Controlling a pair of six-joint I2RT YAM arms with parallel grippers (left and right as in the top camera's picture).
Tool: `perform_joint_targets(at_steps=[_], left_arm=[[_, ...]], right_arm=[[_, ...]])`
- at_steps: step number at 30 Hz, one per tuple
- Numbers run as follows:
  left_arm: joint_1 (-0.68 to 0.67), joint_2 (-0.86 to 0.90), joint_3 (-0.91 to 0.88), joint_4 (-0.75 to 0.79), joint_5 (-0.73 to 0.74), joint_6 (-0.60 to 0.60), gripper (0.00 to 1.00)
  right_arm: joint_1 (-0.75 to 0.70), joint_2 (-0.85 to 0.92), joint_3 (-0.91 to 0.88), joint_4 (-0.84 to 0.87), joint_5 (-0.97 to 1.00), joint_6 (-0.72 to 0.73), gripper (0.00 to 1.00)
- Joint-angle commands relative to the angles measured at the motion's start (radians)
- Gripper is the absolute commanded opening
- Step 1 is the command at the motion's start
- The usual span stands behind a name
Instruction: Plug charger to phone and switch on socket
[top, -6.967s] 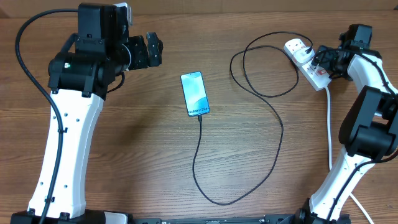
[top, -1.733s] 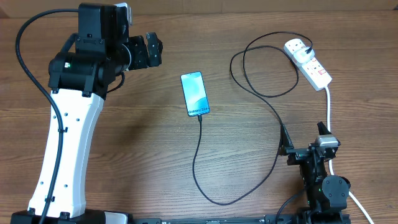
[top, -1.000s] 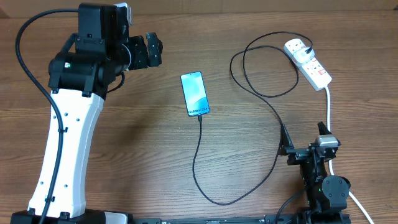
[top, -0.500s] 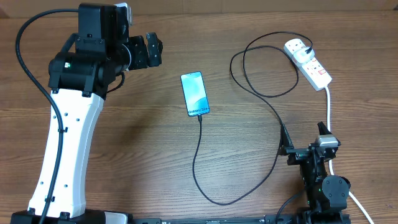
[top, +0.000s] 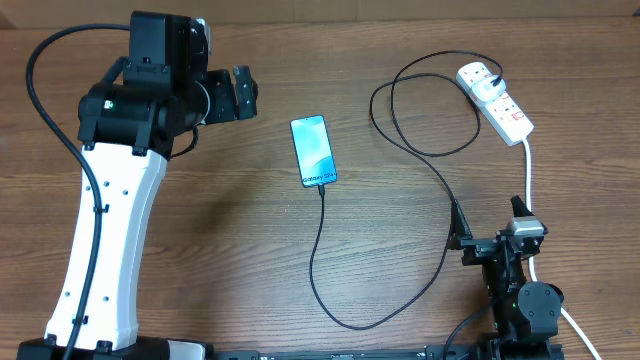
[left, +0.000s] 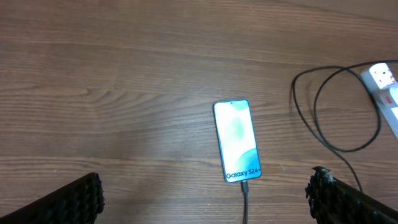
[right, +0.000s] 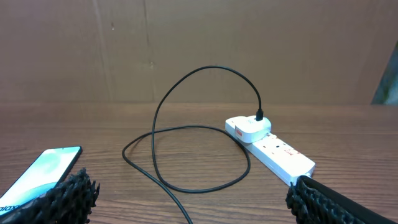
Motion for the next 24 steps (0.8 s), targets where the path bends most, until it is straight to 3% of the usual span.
perform_joint_targets(at_steps=[1,10,17,24], left_arm=[[-0.002,-0.066,-0.074,0.013,-0.042,0.004,1.00],[-0.001,-0.268,-0.467,0.309,-0.069,0.054,1.00],[0.000,-0.415,-0.593,0.291,-0.091,0.079,1.00],[0.034,-0.578,-0.705,0.314,-0.088,0.191,1.00]], right_arm=[[-0.006,-0.012,-0.010,0.006,0.010,-0.005,1.00],[-0.006,-0.012,-0.010,0.006,0.010,-0.005,1.00],[-0.006,-0.012,-0.010,0.006,0.009,-0.005,1.00],[-0.006,-0.012,-0.010,0.006,0.010,-0.005,1.00]])
